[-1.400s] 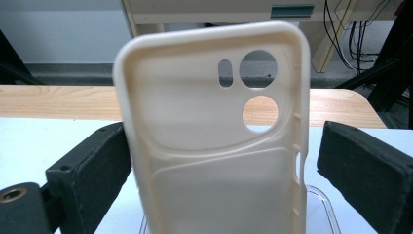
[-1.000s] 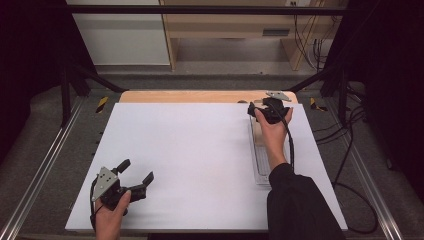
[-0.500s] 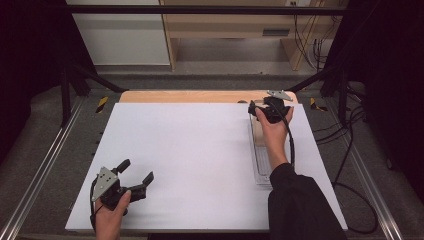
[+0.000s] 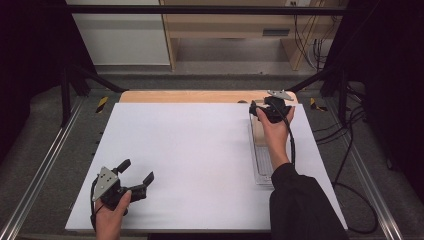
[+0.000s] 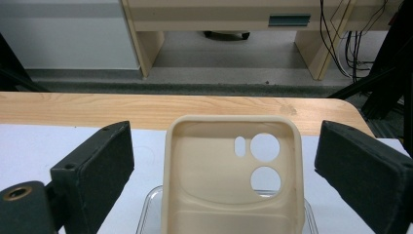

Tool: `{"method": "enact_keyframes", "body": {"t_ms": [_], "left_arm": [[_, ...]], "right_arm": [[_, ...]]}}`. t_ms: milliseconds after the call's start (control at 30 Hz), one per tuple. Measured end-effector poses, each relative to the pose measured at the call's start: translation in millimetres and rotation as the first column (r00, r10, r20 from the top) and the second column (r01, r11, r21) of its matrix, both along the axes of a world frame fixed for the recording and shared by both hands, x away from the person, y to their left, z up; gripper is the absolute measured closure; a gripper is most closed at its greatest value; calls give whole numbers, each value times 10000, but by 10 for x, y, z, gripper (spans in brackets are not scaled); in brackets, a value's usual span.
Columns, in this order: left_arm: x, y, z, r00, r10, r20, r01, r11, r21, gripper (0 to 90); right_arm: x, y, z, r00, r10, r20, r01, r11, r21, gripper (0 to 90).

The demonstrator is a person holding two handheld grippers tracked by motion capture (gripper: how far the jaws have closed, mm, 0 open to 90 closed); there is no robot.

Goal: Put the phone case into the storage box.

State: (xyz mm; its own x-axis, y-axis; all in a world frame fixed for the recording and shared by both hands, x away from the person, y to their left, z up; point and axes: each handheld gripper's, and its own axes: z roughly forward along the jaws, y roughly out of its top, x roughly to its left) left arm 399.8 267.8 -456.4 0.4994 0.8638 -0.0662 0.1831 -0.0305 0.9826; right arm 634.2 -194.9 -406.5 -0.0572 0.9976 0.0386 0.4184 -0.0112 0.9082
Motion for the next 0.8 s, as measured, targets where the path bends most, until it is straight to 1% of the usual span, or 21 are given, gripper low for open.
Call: {"method": "enact_keyframes", "body": {"t_ms": [100, 333, 567, 800], "left_arm": [[1, 0, -1, 10000, -4, -8, 4, 10000, 11, 41], [1, 0, -1, 10000, -4, -6, 4, 10000, 17, 41], [2, -2, -1, 10000, -13, -3, 13, 10000, 42, 41], [2, -2, -1, 10000, -24, 3, 24, 10000, 49, 41]], "right_arm": [[-3, -5, 6, 10000, -18, 0, 18, 10000, 9, 76], [-11, -4, 15, 10000, 18, -46, -19, 9998, -183, 78], [-33, 22, 43, 9996, 257, -115, -263, 9976, -644, 81], [-50, 14, 79, 9995, 301, -48, -304, 9970, -712, 82]]}}
